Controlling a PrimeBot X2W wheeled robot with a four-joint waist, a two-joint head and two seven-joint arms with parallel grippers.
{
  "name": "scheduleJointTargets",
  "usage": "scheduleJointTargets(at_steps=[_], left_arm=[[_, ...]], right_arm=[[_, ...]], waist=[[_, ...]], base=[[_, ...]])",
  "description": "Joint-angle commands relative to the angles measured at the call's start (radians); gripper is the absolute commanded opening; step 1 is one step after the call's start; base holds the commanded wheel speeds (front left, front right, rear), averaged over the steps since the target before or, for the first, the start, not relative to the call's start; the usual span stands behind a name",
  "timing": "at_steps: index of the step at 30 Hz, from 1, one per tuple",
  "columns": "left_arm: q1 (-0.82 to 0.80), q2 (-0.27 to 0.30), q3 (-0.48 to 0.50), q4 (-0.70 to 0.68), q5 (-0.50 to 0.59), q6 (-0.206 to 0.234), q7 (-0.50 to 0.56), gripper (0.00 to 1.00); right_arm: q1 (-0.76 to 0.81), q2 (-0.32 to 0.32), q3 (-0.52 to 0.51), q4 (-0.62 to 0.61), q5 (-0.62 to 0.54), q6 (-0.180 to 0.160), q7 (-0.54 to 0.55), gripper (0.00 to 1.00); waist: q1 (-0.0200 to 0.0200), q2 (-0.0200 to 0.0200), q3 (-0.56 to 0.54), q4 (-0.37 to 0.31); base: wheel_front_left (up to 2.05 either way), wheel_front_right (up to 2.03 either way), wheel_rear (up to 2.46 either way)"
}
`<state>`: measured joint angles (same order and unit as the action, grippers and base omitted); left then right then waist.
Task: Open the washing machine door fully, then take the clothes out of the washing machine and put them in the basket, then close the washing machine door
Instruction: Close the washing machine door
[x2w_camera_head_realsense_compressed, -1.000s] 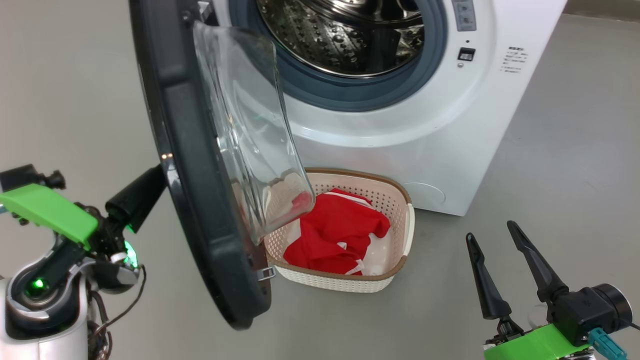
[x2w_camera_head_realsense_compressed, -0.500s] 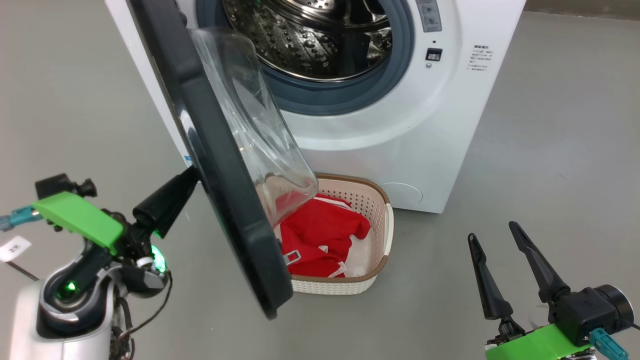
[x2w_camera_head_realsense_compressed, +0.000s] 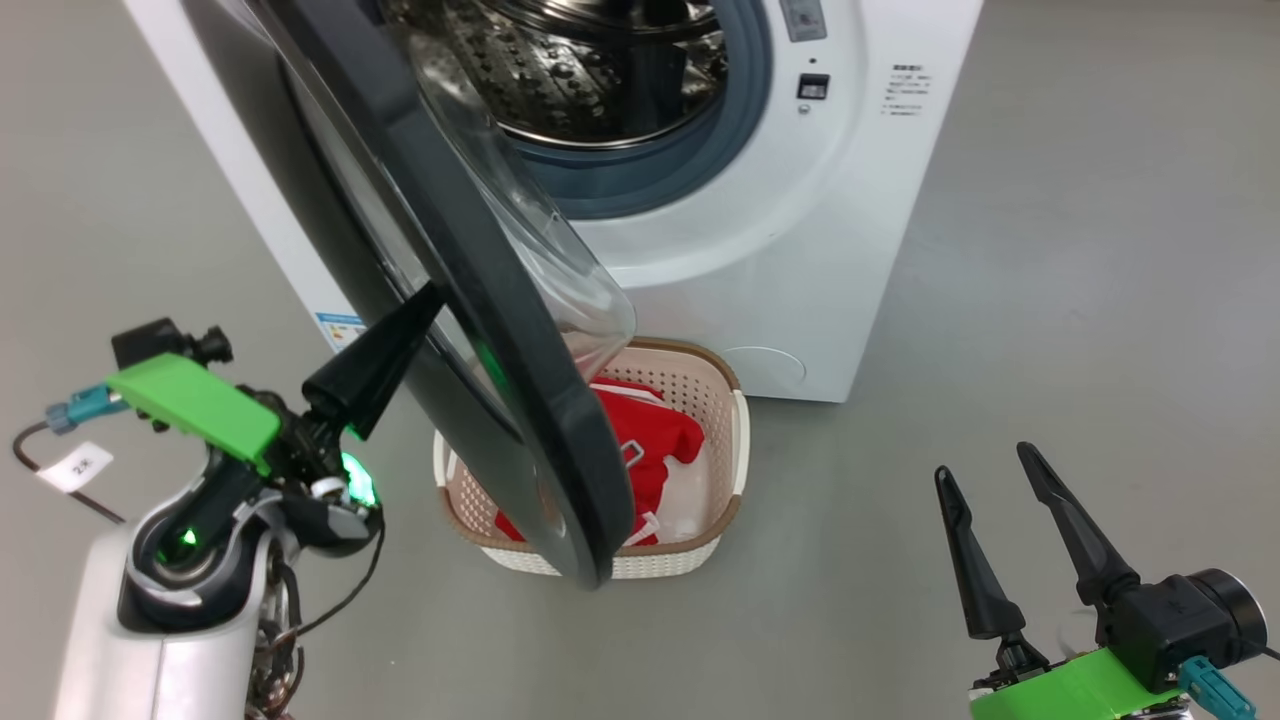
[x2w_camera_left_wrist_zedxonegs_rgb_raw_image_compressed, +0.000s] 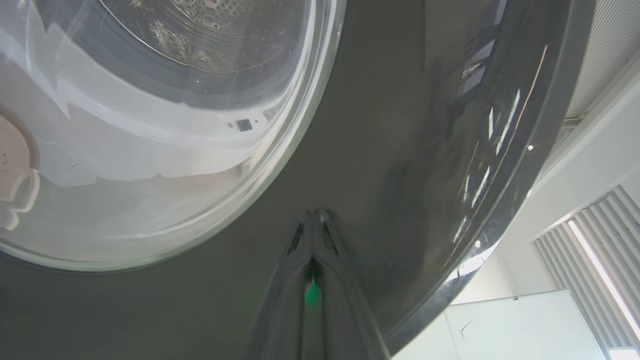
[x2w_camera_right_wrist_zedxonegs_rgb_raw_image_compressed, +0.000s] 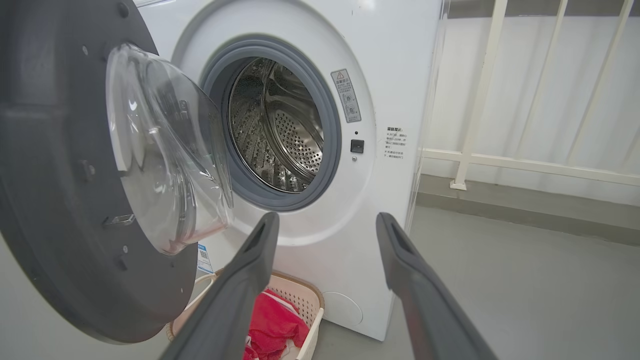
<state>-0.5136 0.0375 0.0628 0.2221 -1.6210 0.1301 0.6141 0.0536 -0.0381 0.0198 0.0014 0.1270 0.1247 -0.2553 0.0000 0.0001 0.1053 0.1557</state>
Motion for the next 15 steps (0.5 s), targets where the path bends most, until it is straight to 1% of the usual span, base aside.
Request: scheduleJointTargets(at_steps=[1, 15], left_arm=[[-0.043, 0.013, 0.018, -0.024, -0.005, -0.015, -0.001, 0.00], [-0.154, 0.013, -0.019, 0.103, -0.026, -0.072, -0.121, 0.00]], right_arm=[[-0.029, -0.012, 0.028, -0.025, -0.004, 0.006, -0.006, 1.00], [-0.053, -0.012, 0.033, -0.023, -0.011, 0.006, -0.006, 1.00]], waist=[[0.0000, -0.0001, 0.005, -0.010], [0.0000, -0.0001, 0.046, -0.092]], base=[[0.00, 0.00, 0.00], [0.00, 0.00, 0.00]])
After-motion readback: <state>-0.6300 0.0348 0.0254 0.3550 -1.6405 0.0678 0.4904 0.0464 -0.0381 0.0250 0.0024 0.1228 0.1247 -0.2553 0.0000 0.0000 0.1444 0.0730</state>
